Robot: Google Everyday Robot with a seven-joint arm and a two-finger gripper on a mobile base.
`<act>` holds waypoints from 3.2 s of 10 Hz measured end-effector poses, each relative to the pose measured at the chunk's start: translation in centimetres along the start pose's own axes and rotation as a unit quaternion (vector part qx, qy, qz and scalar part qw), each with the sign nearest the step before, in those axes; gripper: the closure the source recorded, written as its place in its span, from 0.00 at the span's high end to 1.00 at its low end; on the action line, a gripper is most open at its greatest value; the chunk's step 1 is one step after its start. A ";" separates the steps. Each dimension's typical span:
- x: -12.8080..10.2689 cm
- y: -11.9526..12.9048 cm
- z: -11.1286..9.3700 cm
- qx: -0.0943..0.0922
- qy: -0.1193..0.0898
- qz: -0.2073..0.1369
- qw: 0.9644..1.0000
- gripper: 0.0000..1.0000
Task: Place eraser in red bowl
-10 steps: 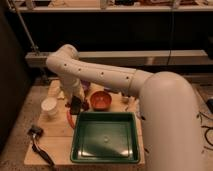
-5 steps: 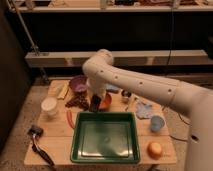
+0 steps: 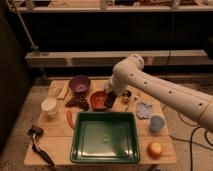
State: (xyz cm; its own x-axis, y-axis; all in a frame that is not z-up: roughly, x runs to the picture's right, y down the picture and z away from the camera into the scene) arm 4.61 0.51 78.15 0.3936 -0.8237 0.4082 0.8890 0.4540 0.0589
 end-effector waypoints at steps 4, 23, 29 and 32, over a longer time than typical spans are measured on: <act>-0.1 -0.3 0.0 0.002 -0.002 -0.001 1.000 0.00; 2.9 -6.2 7.2 0.114 0.011 -0.100 0.988 0.00; 3.4 -5.5 9.2 0.111 0.002 -0.120 0.987 0.14; 3.2 -5.6 9.4 0.111 -0.002 -0.125 0.986 0.30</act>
State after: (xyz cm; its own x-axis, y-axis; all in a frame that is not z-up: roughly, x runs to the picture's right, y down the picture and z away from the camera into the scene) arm -1.34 -1.53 87.72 0.1681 -0.9180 0.3591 0.8844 0.3014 0.3563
